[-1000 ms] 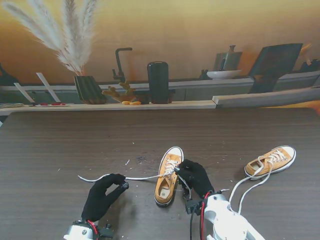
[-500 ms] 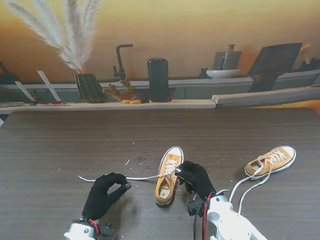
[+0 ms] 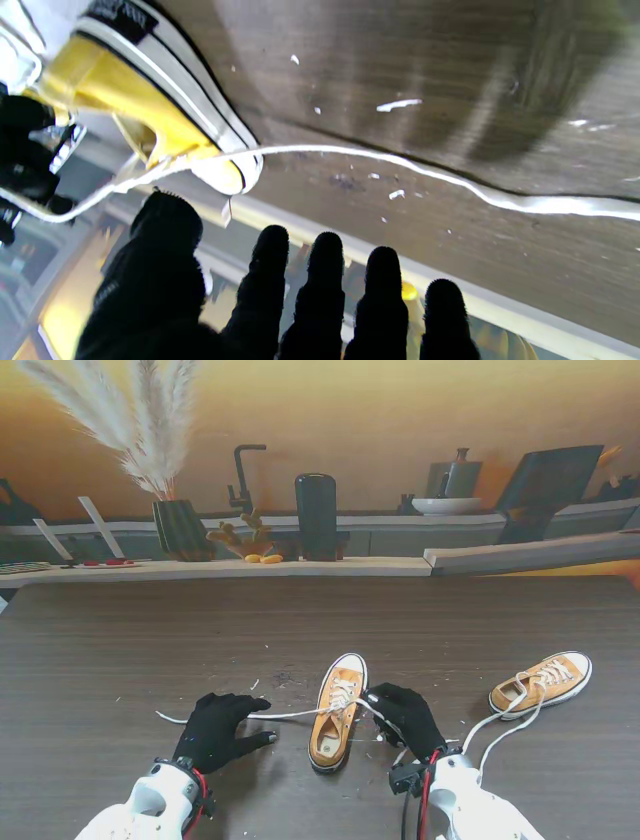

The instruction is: Tie the shoelaces into a bow on the shoes

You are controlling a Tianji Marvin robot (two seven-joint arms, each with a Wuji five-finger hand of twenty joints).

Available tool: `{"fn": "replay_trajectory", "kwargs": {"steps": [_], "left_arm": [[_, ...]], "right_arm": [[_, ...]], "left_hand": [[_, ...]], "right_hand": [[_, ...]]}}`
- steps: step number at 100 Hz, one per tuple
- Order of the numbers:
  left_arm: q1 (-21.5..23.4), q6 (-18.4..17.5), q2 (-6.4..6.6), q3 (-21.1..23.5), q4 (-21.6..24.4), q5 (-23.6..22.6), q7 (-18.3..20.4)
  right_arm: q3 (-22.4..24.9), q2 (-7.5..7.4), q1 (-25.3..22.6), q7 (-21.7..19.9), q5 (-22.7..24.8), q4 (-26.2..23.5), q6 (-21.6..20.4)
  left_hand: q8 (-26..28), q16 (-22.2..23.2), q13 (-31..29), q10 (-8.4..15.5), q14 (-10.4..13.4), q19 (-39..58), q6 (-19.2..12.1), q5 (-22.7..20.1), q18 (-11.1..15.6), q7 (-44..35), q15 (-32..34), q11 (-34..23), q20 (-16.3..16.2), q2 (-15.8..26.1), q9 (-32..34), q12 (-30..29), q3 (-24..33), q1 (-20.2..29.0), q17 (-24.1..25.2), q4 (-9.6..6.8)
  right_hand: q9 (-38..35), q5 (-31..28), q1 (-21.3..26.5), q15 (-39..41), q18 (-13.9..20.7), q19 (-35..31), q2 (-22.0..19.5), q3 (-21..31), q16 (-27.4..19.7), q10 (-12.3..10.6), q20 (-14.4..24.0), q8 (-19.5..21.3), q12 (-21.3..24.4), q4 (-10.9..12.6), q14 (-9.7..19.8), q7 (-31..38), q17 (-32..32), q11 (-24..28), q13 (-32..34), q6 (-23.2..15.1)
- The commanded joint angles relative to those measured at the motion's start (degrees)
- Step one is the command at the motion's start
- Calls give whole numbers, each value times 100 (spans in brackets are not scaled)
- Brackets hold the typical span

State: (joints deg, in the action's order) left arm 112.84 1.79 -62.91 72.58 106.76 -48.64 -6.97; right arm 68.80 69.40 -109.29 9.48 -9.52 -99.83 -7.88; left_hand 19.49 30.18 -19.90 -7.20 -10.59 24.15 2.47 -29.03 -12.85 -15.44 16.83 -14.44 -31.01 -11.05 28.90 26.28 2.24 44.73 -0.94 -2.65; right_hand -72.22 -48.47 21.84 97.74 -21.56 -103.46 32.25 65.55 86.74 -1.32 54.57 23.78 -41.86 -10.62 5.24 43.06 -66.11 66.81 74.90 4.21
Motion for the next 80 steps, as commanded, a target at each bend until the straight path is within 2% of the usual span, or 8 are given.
{"fn": "replay_trajectory", "kwargs": {"steps": [1, 26, 35, 51, 61, 80], "left_arm": [[-184, 110, 41, -136, 138, -140, 143], [-845, 1148, 164, -936, 134, -925, 742], [-1076, 1381, 201, -1169, 112, -1083, 1005], [-1469, 1427, 208, -1469, -224, -1111, 994], [-1679, 1429, 199, -1644, -481, -1130, 854], [-1953, 1439, 172, -1897, -900, -1106, 561]], "right_arm": [[41, -54, -52, -125, -62, -62, 9], [104, -84, -105, -282, -174, -143, 104], [109, -88, -112, -311, -208, -162, 138], [130, -99, -134, -378, -267, -196, 181], [139, -99, -143, -381, -284, -212, 208], [147, -102, -156, -390, -280, -235, 238]], "left_hand": [[-168, -158, 208, 194, 147, -308, 82, 213, 419, 185, -172, 137, -45, -241, -264, -138, -135, -179, 67, -127], [-213, -173, 241, 199, 202, -781, 182, 188, 432, 373, -331, 243, -179, -765, -448, -173, -19, -6, -96, -216], [-195, -182, 312, 156, 217, -936, 122, 144, 462, 374, -383, 288, -225, -892, -535, -190, 40, 38, -99, -234], [-113, -194, 384, 134, 231, -1083, -65, 33, 479, 258, -429, 334, -255, -918, -606, -192, 101, 73, -99, -231], [-7, -169, 347, 136, 221, -1131, -209, -72, 462, 85, -401, 315, -316, -954, -559, -163, 197, 150, -153, -243], [87, -122, 252, 137, 231, -1151, -298, -202, 448, -96, -318, 244, -392, -1008, -431, -114, 370, 314, -244, -253]], "right_hand": [[-581, -150, -184, 434, 21, -1652, 19, -79, 209, 685, 6, 33, -133, 35, 1625, -123, -179, 176, 76, -24], [-581, -174, -169, 428, -24, -1652, 38, -52, 211, 720, -56, 27, -151, 39, 1576, -170, -172, 119, 74, -2], [-576, -176, -155, 428, -27, -1652, 34, -56, 211, 725, -62, 24, -155, 27, 1575, -179, -171, 114, 74, -1], [-569, -173, -134, 424, -37, -1652, 22, -72, 212, 741, -76, 18, -161, 12, 1556, -199, -168, 101, 73, 0], [-564, -173, -104, 414, -46, -1652, 4, -86, 207, 751, -90, 11, -164, -12, 1495, -204, -165, 93, 72, 13], [-566, -157, -44, 414, -54, -1652, -5, -124, 205, 741, -106, -18, -166, -73, 1491, -198, -163, 90, 72, 5]]}}
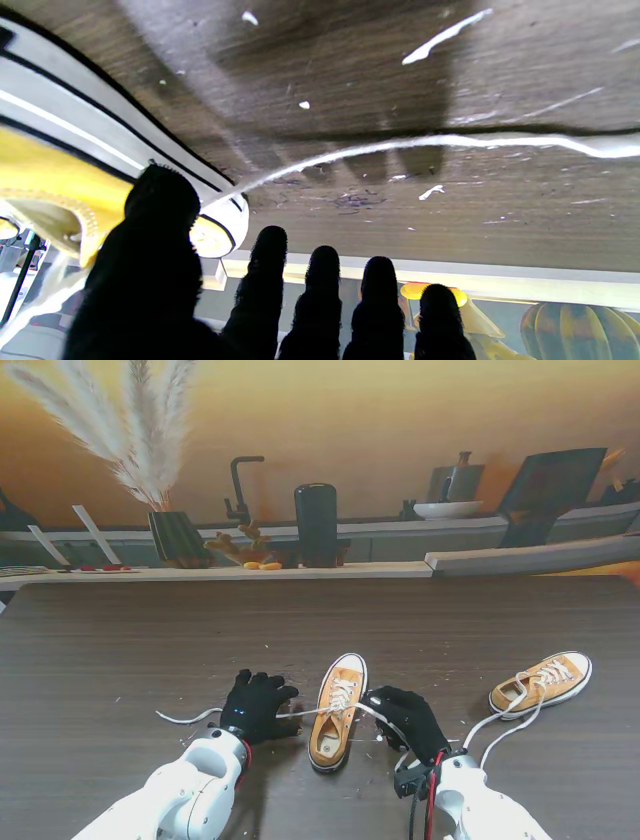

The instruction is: Tie the shoelaces into a bow on the shoes

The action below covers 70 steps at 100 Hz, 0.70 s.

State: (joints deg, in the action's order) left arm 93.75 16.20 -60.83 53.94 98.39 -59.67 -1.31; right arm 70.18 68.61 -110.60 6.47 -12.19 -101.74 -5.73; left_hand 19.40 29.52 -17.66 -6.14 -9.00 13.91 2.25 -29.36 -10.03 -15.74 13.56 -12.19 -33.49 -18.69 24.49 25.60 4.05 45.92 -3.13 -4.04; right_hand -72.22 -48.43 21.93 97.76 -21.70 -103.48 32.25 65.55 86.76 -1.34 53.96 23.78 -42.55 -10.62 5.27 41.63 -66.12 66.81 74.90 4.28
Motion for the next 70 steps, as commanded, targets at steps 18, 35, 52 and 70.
{"fn": "replay_trajectory", "kwargs": {"steps": [18, 35, 52, 70], "left_arm": [[-130, 35, -62, -172, -250, 15, -228], [-217, 12, -98, -317, -417, 51, -514], [-326, 10, -138, -468, -593, 134, -737], [-449, -38, -168, -583, -794, 255, -853]], "right_arm": [[11, -25, -36, -107, -27, -60, 47], [28, -34, -70, -127, -26, -99, 35], [68, -46, -119, -165, -42, -141, 14], [112, -57, -160, -214, -71, -169, -3]], "left_hand": [[253, -3, -102, 51, 79, -113, -460, -409, 157, -457, 166, -143, -244, -234, 249, 34, 494, 375, -166, -70], [446, 22, -281, 107, 88, -66, -705, -674, 133, -936, 335, -315, -307, -283, 576, 95, 775, 489, -340, 0], [609, 39, -409, 165, 116, -17, -975, -821, 150, -1265, 470, -452, -342, -367, 792, 146, 883, 846, -452, 149], [433, 9, -456, 186, 151, 52, -1077, -856, 170, -1653, 601, -554, -361, -1, 890, 171, 456, 1210, -490, 113]], "right_hand": [[-565, -145, 47, 412, -60, -1650, -48, -169, 202, 751, -69, -73, -99, -166, 1488, -11, -156, 89, 71, 2], [-574, -133, 154, 409, -101, -1650, -98, -235, 197, 752, -98, -176, -102, -266, 1449, 85, -149, 96, 71, 2], [-595, -136, 230, 409, -119, -1650, -124, -286, 187, 764, -97, -247, -103, -314, 1417, 160, -148, 98, 71, 4], [-611, -164, 288, 414, -133, -1650, -142, -321, 169, 770, -91, -289, -103, -346, 1391, 223, -147, 97, 72, 6]]}}
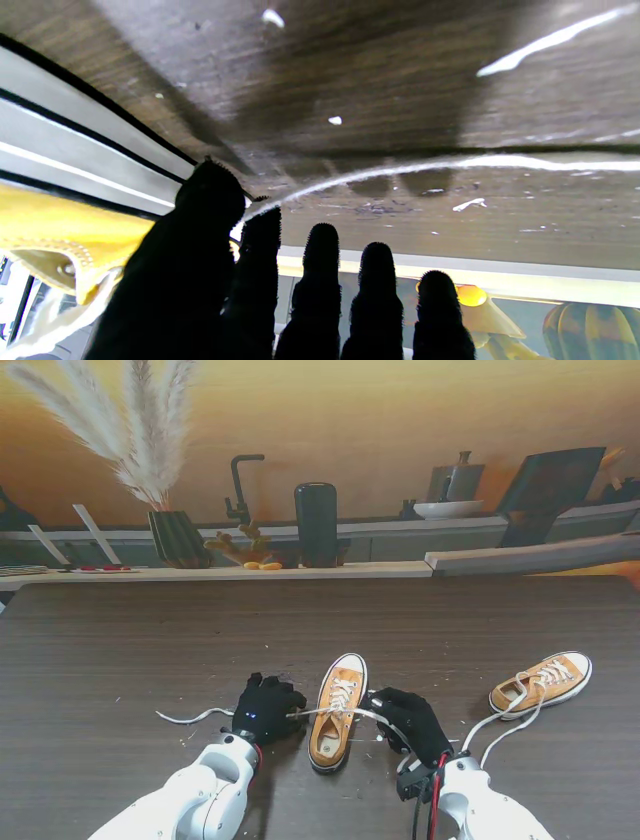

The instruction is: Tie the shoelaces into a bow on the shoes

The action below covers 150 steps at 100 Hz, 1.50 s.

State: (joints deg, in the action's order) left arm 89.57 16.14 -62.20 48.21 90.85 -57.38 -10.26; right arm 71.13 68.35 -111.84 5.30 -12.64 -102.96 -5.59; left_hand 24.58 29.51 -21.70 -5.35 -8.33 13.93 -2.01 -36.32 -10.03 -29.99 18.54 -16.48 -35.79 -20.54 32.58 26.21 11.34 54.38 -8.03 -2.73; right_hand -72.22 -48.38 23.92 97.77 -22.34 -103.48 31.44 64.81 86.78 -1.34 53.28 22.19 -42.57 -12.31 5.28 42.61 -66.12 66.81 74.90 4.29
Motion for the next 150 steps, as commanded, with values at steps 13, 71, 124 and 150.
{"fn": "replay_trajectory", "kwargs": {"steps": [13, 71, 124, 150], "left_arm": [[-40, -71, -51, -18, -107, 106, -46], [504, -1188, -254, 579, -162, 1133, -734], [721, -2238, -891, 779, -558, 3507, -1762], [832, -2296, -970, 912, -392, 3941, -1815]], "right_arm": [[34, -39, -51, -128, -41, -57, -24], [13, -68, -41, -281, -119, -25, -56], [-8, -73, -48, -296, -111, -18, -54], [-5, -81, -83, -311, -107, -64, -63]], "left_hand": [[-192, 25, -82, 108, 99, 91, -600, -361, 190, -346, 169, -187, -134, 655, 171, 127, -457, 588, -29, 111], [1830, -818, -991, -529, -116, 478, 574, 513, 334, -3122, -153, -134, 1765, 1473, 1651, -522, -867, 1105, -26, 322], [1829, -420, -2413, -436, -286, 2269, 755, 90, -126, -3790, 907, -1695, 1675, 165, 3212, 314, 1178, -326, -183, -114], [1618, 236, -3602, -184, -297, 3157, 912, 22, -1063, -3621, 2556, -4173, 1415, 175, 3728, 1459, 667, 56, -1423, -1]], "right_hand": [[-622, -186, 123, 419, -74, -1650, -71, -270, 156, 774, -21, -168, -101, -194, 1376, 162, -146, 95, 71, -1], [-667, -241, 243, 442, -146, -1643, -126, -362, 118, 809, -10, -266, -108, -242, 1328, 283, -138, 86, 69, 9], [-692, -257, 245, 447, -149, -1641, -129, -367, 84, 807, -4, -303, -113, -239, 1298, 304, -138, 83, 70, 13], [-691, -259, 240, 451, -149, -1640, -121, -366, 73, 809, -3, -312, -113, -235, 1298, 300, -138, 79, 69, 10]]}}
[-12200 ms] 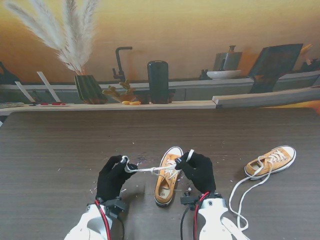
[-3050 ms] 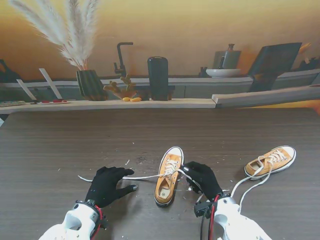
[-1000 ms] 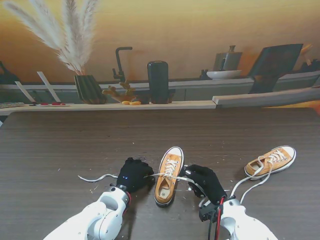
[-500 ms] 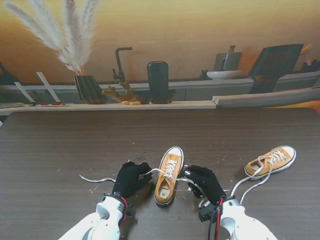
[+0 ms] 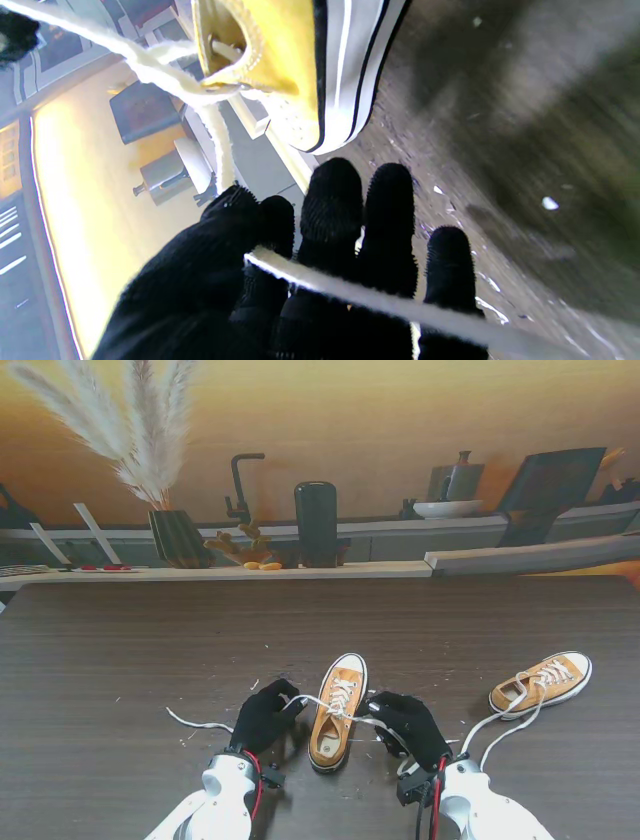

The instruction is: Tie the shoelaces into a bow on the shoes

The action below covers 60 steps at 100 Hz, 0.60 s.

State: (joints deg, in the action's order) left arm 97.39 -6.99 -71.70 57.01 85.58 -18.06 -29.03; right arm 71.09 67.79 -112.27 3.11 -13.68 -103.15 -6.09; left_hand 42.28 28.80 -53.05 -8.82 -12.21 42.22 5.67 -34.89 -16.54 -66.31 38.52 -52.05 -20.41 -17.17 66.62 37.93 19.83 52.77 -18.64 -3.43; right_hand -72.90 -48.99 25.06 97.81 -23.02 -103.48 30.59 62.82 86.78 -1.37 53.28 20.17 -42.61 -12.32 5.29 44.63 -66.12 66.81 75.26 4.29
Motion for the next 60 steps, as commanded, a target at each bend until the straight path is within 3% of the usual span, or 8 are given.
{"fn": "replay_trajectory", "kwargs": {"steps": [1, 9, 15, 20, 26, 33, 44, 60], "left_arm": [[58, 22, -20, 40, 150, 19, 64], [128, 65, -21, 111, 275, 95, 80], [180, 117, -27, 164, 369, 99, 37], [238, 195, -13, 225, 466, 36, 18], [299, 223, 3, 307, 563, -48, -2], [358, 172, 12, 402, 650, -90, -37], [453, 70, 31, 551, 788, -45, 8], [468, -616, 97, 686, 815, 407, 476]], "right_arm": [[0, -24, -42, -90, -1, -49, -16], [8, -27, -73, -81, 19, -83, -40], [22, -31, -107, -78, 29, -119, -61], [40, -33, -140, -72, 35, -155, -84], [65, -30, -180, -43, 40, -204, -105], [82, -14, -210, 62, 87, -258, -120], [129, -10, -226, 103, 139, -351, -78], [168, -14, -185, 168, 367, -500, 55]], "left_hand": [[-159, 331, -528, 174, 103, 370, 146, -124, -447, 17, 636, -675, -133, -166, 351, 302, -193, 222, -426, 69], [-310, 498, -1165, 402, 79, 1255, 74, -280, -912, 94, 1595, -1326, -356, -243, 594, 457, -178, 136, -1245, 21], [-408, 295, -1685, 667, 53, 2536, -160, -338, -1325, 156, 2290, -1519, -439, -285, 723, 501, -49, -73, -2119, 2], [-519, 405, -1989, 974, 285, 3656, -430, -332, -1393, 261, 3069, -1586, -579, -262, 764, 610, -79, -218, -2915, -61], [-797, 437, -2000, 1238, 472, 4991, -596, -361, -1199, 479, 3951, -1731, -323, -329, 903, 837, -124, -260, -3843, -101], [-1301, 575, -1998, 1310, 532, 6363, -574, -324, -604, 1038, 4661, -1803, -661, -503, 1050, 984, -63, -349, -4171, -73], [-2010, 758, -1993, 1250, 677, 7478, -525, -357, 398, 1923, 5377, -1917, -1255, -753, 1137, 1131, 141, -152, -4331, -97], [-2431, 736, -1992, 1124, 680, 7567, -728, -332, 527, 3144, 5487, -2003, -1412, -809, 1140, 1086, 589, -185, -4344, -29]], "right_hand": [[-622, -199, 126, 447, -81, -1640, -30, -167, 73, 814, -2, -110, -109, -235, 1297, 98, -138, 78, 32, 15], [-606, -202, 91, 448, -81, -1640, -3, -163, 71, 820, -2, -113, -104, -228, 1297, 88, -138, 64, 32, 17], [-600, -240, -78, 449, -82, -1637, 41, -86, 66, 827, -2, -86, -97, -140, 1297, -9, -138, 47, 31, 19], [-599, -267, -196, 450, -82, -1635, 54, -40, 65, 830, -2, -28, -96, -62, 1297, -110, -138, 45, 31, 34], [-589, -293, -281, 450, -83, -1632, 64, -6, 64, 836, -2, 91, -94, 26, 1297, -249, -138, 39, 31, 34], [-586, -290, -303, 450, -83, -1631, 89, 16, 64, 835, -2, 109, -92, 51, 1297, -279, -138, 35, 31, 34], [-581, -263, -257, 450, -82, -1631, 177, 42, 63, 812, -2, 133, -91, 51, 1297, -319, -138, 36, 31, 24], [-602, -171, 10, 438, -46, -1623, 428, 90, 80, 729, -8, 92, -102, -179, 1395, -199, -143, 85, 33, -41]]}}
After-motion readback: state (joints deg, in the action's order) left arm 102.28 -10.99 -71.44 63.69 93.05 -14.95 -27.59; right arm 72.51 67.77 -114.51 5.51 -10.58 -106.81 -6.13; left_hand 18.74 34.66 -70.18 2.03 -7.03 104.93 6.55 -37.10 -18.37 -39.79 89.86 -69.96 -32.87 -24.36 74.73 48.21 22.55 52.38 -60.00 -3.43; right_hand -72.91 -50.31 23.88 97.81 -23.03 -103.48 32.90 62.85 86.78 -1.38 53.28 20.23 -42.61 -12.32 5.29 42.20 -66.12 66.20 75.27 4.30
